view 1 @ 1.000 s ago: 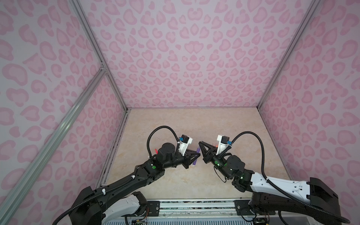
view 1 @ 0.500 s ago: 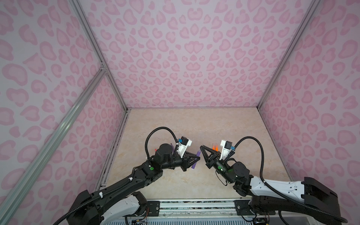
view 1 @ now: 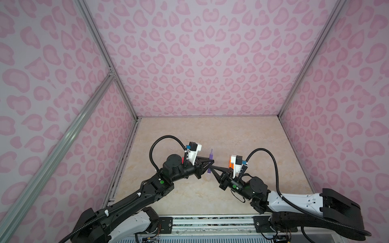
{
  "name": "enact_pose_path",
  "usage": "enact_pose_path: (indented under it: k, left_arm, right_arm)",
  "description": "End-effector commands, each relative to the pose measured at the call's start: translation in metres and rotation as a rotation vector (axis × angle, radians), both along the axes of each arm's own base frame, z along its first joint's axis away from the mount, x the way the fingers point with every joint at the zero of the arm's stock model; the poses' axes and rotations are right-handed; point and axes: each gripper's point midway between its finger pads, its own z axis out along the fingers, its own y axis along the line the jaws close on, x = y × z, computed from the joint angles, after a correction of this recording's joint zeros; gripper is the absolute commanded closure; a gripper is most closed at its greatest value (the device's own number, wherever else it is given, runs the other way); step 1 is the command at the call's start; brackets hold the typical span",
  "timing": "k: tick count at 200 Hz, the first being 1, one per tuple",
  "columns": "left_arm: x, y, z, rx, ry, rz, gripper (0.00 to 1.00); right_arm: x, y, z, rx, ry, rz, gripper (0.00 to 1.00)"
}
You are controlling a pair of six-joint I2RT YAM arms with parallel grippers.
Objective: Insert the pens into the pen caps
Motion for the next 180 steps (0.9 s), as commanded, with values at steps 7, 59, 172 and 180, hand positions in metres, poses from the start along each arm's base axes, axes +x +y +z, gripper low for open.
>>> enact_pose_path:
  k: [7,59,172,180]
  left_arm:
    - [0.012,0.003,0.016,-0.003,-0.077,0.077,0.96]
    - [0.016,-0.002,0.008,0.062,-0.072,0.109,0.96]
    - [0.018,-0.007,0.001,0.126,-0.077,0.128,0.96]
    - [0.018,-0.007,0.002,0.125,-0.079,0.130,0.96]
  right_arm:
    - [0.017,-0.008,-0.005,-0.107,0.027,-0.083,0.54]
    - [0.057,-0.029,0.028,-0.157,0.051,-0.228,0.32]
    - [0.101,0.005,0.040,-0.328,0.061,-0.270,0.68]
    - [0.100,0.005,0.042,-0.330,0.056,-0.270,0.69]
